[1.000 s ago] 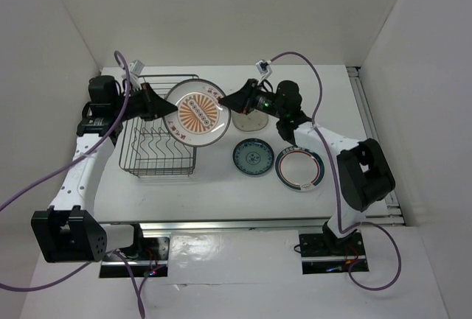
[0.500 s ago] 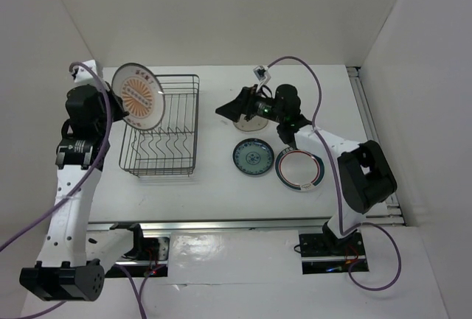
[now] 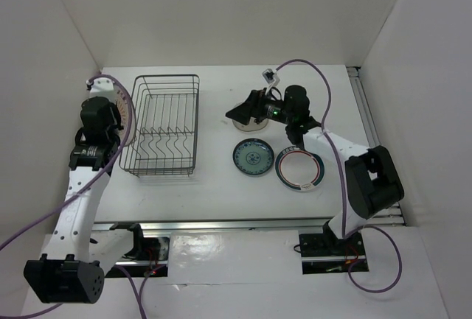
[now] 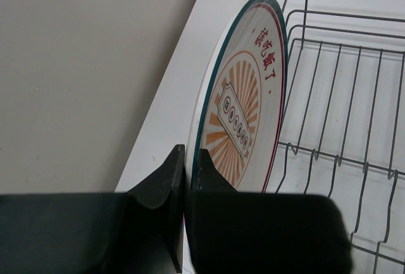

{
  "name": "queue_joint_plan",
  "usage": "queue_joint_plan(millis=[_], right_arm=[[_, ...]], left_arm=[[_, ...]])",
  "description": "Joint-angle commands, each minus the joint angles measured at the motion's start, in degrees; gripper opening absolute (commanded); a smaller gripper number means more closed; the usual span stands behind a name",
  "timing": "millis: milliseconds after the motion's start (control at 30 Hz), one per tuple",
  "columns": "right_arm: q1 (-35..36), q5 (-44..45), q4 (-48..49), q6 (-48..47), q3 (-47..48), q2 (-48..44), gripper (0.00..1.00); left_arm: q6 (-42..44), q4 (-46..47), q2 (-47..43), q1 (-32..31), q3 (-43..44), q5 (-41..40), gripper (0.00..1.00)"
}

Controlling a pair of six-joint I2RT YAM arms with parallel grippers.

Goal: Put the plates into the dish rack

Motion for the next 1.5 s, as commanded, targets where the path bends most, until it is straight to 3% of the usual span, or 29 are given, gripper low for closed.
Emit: queue_joint_plan(millis=[0,333,767,867,900,1100,1233,1300,1333,1367,1400,1467], right_arm=[[-1.4,-2.1,1.2,-0.8,-1.8,-3.7,1.00],[-4.9,-5.2,5.0,2.2,-4.2,-5.3,1.00],[-6.6,-6.2,5.6,3.7,-5.2,-7.4,1.00],[-6.6,-6.2,5.6,3.7,-5.2,-7.4,1.00],[-6.6,-6.2,5.6,3.7,-5.2,-7.4,1.00],[-6.6,-3.9,3.3,2.2,-5.2,-7.4,1.00],[-6.6,-0.1,-2.4,-1.1,-5.2,-9.1,1.00],[-7.2,4.5,-8.5,-4.7,-3.9,-9.7,1.00],[-7.2,6.1,-10.2,-6.8,-3.2,-10.3,1.00],[-7.2,7.8,-11.7,-7.7,-3.2,-10.8,1.00],[-7.2,10.5,-14.1,-8.5,-2.6,-10.8,1.00],[-8.4,14.2,-17.1,-10.6,-2.0,-9.9,1.00]], left_arm=[[3.2,9.3,-1.3,0.0,0.0,-0.6,0.00],[2.3,11.3,1.3,0.0,-3.2,4.0,0.00],[1.1,10.7,5.5,0.0,-4.2,3.5,0.00],[-0.6,10.7,5.5,0.0,-4.7,1.6,0.15],[-1.3,10.1,5.5,0.0,-4.7,0.8,0.27],[-2.3,10.1,6.0,0.0,-4.2,-1.1,0.30],[-3.7,9.2,6.0,0.0,-3.1,-1.1,0.42],[-4.4,9.2,5.3,0.0,-3.1,-0.3,0.54],[-4.4,9.2,4.4,0.0,-3.1,-0.3,0.65],[-5.1,9.2,3.8,0.0,-3.1,0.4,0.88],[-5.1,9.2,3.2,0.0,-3.1,1.3,1.00],[-7.0,8.6,2.2,0.0,-3.1,3.3,1.00]])
